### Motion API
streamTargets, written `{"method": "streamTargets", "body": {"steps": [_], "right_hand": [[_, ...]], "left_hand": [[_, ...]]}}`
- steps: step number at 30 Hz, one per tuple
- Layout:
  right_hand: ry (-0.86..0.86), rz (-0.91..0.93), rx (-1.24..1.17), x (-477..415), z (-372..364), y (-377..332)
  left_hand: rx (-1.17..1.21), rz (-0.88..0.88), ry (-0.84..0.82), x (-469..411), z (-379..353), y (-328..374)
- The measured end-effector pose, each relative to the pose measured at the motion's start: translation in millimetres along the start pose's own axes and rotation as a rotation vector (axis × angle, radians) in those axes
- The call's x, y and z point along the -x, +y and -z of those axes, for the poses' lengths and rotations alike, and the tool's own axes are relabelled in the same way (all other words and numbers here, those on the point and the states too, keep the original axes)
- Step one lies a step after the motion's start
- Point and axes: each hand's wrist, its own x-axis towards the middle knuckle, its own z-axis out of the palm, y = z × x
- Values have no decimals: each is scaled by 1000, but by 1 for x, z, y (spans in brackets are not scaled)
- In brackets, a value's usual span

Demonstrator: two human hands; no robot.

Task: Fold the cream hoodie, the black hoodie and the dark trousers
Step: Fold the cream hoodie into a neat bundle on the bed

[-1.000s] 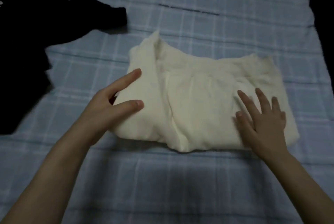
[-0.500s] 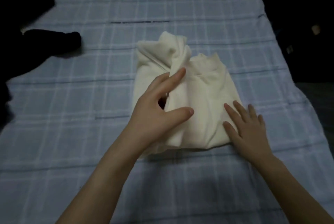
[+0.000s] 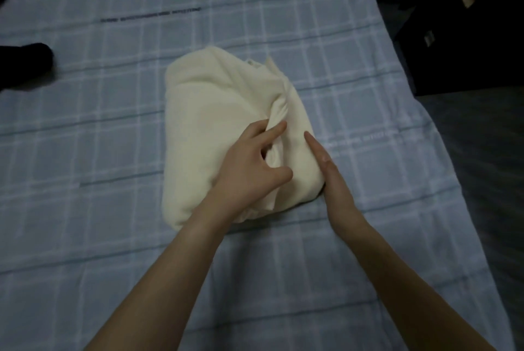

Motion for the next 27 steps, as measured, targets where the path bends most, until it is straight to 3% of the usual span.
{"method": "streamTargets", "body": {"steps": [8,13,16,21,24,27], "right_hand": [[46,109,6,-8,16,-48],[24,220,146,-3,7,-76],[19,187,118,6,-5,-71],[14,172,274,13,-16,-44],[5,152,278,13,-15,-41],[-41,168,324,14,-17,-42]], "left_hand": [[26,47,-3,-6,-11,2],[552,220,8,-15,-2,9],[658,265,25,-13,2,7],[784,329,76,-14,3,9],[643,270,166,0,9,19],[257,-2,358,22,36,30]]}}
